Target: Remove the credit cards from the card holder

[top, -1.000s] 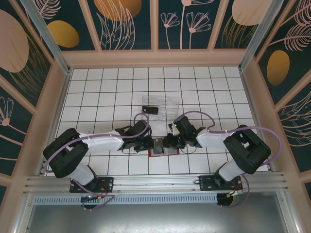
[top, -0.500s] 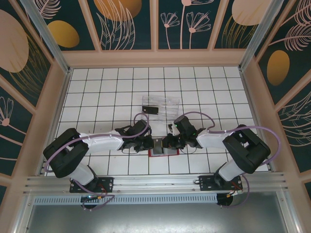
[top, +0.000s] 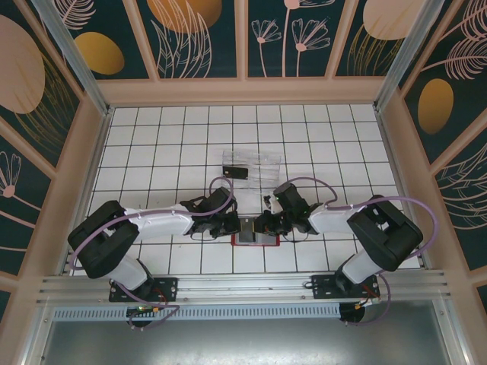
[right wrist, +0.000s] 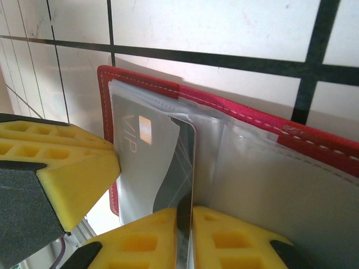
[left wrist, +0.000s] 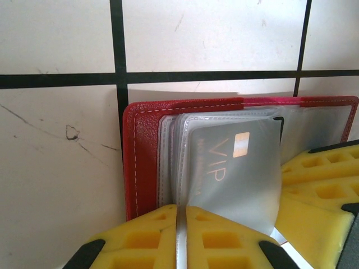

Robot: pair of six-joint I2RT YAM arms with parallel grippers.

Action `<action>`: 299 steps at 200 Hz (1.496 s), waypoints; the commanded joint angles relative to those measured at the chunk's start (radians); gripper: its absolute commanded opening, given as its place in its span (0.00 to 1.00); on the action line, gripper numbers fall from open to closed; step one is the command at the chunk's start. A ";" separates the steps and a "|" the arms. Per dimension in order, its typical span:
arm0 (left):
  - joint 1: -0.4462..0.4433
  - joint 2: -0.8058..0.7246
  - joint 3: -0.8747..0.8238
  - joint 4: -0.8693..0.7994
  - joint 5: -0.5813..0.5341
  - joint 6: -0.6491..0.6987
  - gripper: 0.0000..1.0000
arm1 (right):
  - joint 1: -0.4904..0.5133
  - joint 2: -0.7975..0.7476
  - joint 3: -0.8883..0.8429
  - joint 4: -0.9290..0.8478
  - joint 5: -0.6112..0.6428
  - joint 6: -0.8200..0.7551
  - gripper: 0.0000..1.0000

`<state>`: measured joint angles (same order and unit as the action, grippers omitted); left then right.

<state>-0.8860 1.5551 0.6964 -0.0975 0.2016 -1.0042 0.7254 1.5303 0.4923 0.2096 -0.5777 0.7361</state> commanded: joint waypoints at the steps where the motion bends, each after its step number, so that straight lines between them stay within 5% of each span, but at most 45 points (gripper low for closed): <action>1: -0.005 0.036 -0.018 -0.005 0.022 -0.005 0.11 | 0.011 -0.021 -0.012 0.086 -0.071 0.018 0.13; 192: -0.010 0.048 -0.003 0.017 0.042 -0.004 0.11 | -0.003 0.044 -0.026 0.313 -0.197 0.081 0.14; 299: -0.012 0.020 0.000 -0.066 -0.024 0.023 0.12 | -0.032 -0.080 -0.045 0.037 -0.067 -0.012 0.03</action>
<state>-0.8833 1.5551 0.7013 -0.1093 0.1932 -0.9966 0.6971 1.4944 0.4423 0.2932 -0.6502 0.7712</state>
